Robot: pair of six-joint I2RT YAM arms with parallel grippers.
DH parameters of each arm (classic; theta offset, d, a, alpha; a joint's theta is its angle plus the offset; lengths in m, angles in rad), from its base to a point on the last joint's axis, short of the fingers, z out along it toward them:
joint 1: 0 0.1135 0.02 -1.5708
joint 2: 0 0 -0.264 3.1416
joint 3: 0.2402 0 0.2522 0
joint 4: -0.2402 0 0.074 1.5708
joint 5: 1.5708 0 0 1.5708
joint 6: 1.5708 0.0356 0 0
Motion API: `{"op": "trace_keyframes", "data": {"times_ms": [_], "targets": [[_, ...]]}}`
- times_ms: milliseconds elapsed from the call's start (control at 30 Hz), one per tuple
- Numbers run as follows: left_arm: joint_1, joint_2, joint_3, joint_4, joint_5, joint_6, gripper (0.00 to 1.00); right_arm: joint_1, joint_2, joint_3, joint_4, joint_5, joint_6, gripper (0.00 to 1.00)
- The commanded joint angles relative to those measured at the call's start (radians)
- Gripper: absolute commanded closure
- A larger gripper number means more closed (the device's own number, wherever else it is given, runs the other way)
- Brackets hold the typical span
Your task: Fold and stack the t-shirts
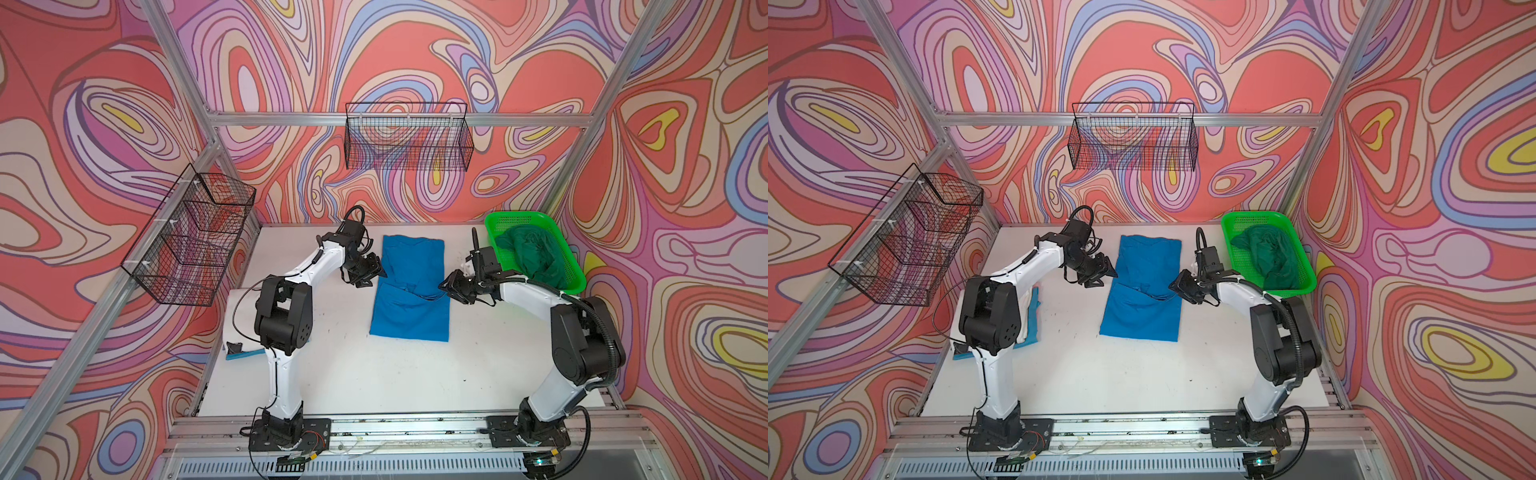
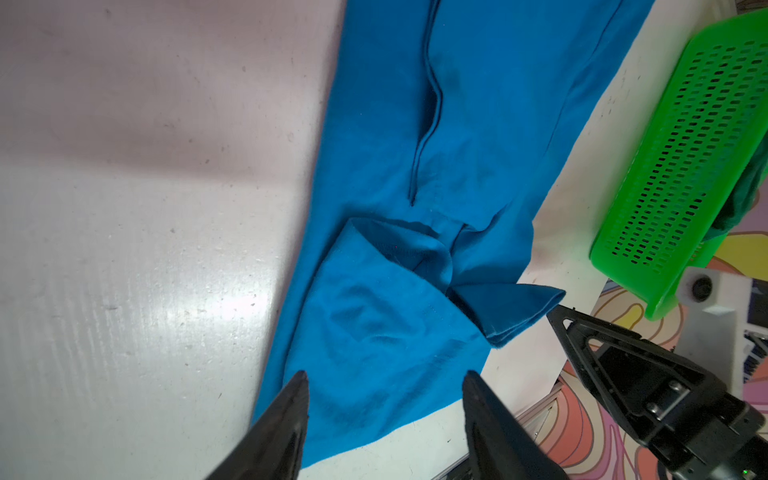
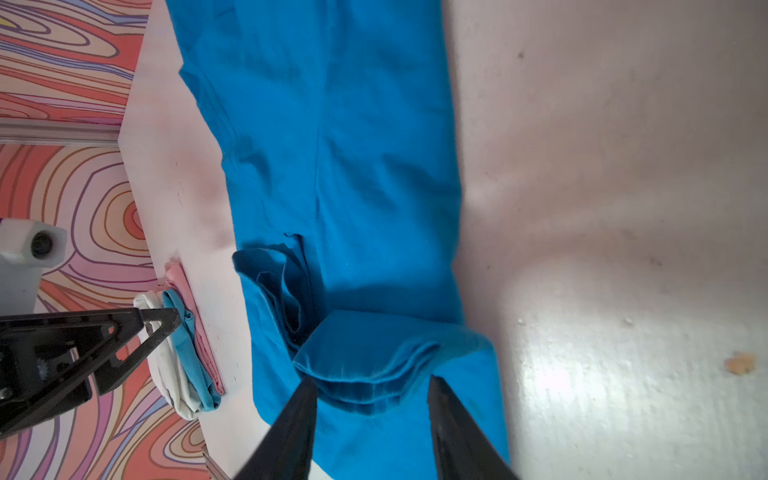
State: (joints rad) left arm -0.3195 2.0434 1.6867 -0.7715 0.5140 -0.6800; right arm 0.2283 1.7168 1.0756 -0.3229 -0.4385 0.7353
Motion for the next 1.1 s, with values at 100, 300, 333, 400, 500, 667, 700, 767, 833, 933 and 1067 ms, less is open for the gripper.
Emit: {"op": "trace_keyframes", "data": {"times_ms": [100,300,333,400,500,667,700,767,833,933,1067], "targets": [[-0.004,0.095,0.093,-0.037,-0.013,0.055,0.39,-0.006,-0.024,0.018,-0.023,-0.01,-0.035,0.53],[-0.008,0.174,0.158,-0.067,-0.063,0.109,0.45,-0.006,-0.042,0.024,-0.04,-0.008,-0.053,0.53],[-0.011,0.189,0.168,-0.071,-0.074,0.117,0.47,-0.006,-0.045,0.021,-0.036,-0.01,-0.053,0.53],[-0.015,0.215,0.186,-0.081,-0.084,0.128,0.51,-0.007,-0.047,0.014,-0.03,-0.018,-0.051,0.53],[-0.022,0.236,0.199,-0.077,-0.09,0.138,0.55,-0.005,-0.048,0.006,-0.022,-0.029,-0.052,0.53],[-0.044,0.25,0.217,-0.078,-0.11,0.156,0.6,-0.005,-0.046,-0.001,-0.011,-0.043,-0.051,0.53],[-0.046,0.254,0.22,-0.081,-0.106,0.16,0.62,-0.006,-0.045,-0.003,-0.009,-0.045,-0.051,0.53],[-0.052,0.259,0.219,-0.078,-0.107,0.16,0.64,-0.006,-0.042,-0.003,-0.007,-0.051,-0.052,0.54],[-0.057,0.262,0.217,-0.078,-0.111,0.161,0.66,-0.006,-0.04,-0.004,-0.005,-0.055,-0.052,0.54],[-0.061,0.268,0.218,-0.077,-0.111,0.165,0.7,-0.006,-0.04,-0.005,0.0,-0.06,-0.051,0.54],[-0.061,0.276,0.218,-0.091,-0.13,0.177,0.71,-0.005,-0.04,-0.008,-0.001,-0.063,-0.054,0.54]]}}
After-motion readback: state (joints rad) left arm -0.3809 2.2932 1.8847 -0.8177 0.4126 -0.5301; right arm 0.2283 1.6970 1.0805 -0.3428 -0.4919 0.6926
